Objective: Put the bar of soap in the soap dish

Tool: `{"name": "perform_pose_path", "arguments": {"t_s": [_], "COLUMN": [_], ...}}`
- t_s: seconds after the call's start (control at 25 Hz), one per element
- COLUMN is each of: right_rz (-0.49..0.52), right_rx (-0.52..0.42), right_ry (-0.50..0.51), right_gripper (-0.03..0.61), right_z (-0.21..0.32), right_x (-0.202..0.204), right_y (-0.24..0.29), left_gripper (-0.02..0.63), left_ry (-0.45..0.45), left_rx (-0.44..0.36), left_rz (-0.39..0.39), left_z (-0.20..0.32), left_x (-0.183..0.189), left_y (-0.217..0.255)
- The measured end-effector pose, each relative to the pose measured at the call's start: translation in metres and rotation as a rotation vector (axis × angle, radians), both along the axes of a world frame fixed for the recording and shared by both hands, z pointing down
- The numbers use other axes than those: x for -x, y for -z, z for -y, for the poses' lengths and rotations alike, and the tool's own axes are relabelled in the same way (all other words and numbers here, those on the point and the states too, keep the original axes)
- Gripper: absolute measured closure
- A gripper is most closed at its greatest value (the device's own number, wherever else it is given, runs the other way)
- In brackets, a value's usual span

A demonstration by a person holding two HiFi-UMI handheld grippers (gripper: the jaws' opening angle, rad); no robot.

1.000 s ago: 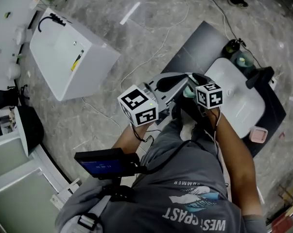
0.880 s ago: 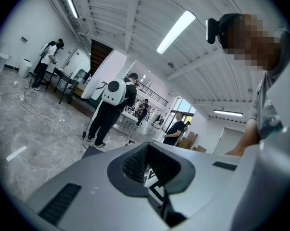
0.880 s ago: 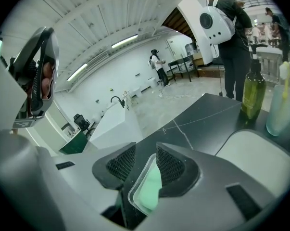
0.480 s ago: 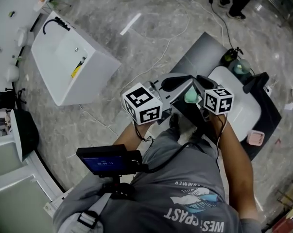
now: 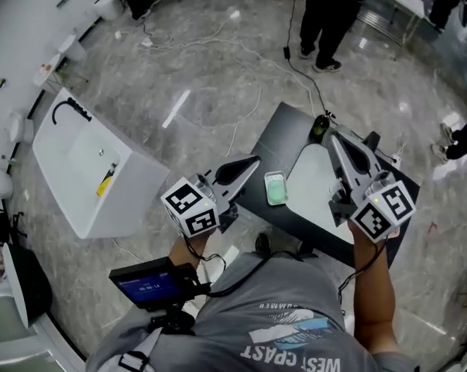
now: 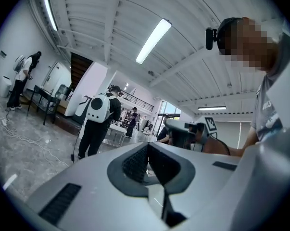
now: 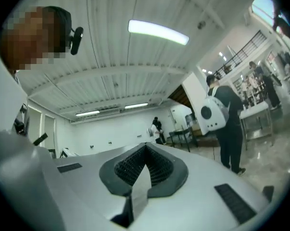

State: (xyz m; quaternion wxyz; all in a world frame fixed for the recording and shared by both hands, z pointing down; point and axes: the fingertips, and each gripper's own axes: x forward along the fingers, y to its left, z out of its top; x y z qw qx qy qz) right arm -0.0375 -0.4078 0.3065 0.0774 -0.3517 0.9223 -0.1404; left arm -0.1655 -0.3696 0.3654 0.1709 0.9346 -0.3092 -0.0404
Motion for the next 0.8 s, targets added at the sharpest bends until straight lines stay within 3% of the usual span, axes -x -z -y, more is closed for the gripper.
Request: {"name": "perform_pose_path", "arguments": {"t_s": [0.16, 0.32, 0.56, 0.8], "right_rz": [-0.015, -0.081, -0.11, -0.098], "right_rx": [-0.147, -0.225, -0.246, -0.202], "right_ry": [-0.123, -0.236, -0.338, -0.33], "right_gripper": [0.574, 0.574, 0.574, 0.574], "right_z": [-0.034, -0.068, -0.106, -0.156], "right_x": [-0.052, -0.087, -0.127, -0.134], "right_y": [0.066, 0.092, 0.09, 0.045], "left_gripper": [0.606, 0.606, 0.606, 0.606], "left_ry": [-0.004, -0.001, -0.015, 0.026], "left_rx": [-0.027, -0.043, -0.056, -0.018], "left_rz": [0.012, 0.012, 0.002, 0.037], "left_z": [-0.006, -0.013, -0.023, -0.073], "left_x": [0.009, 0.019, 0.011, 0.017], "left_y": [0.011, 0.016, 0.006, -0.024]}}
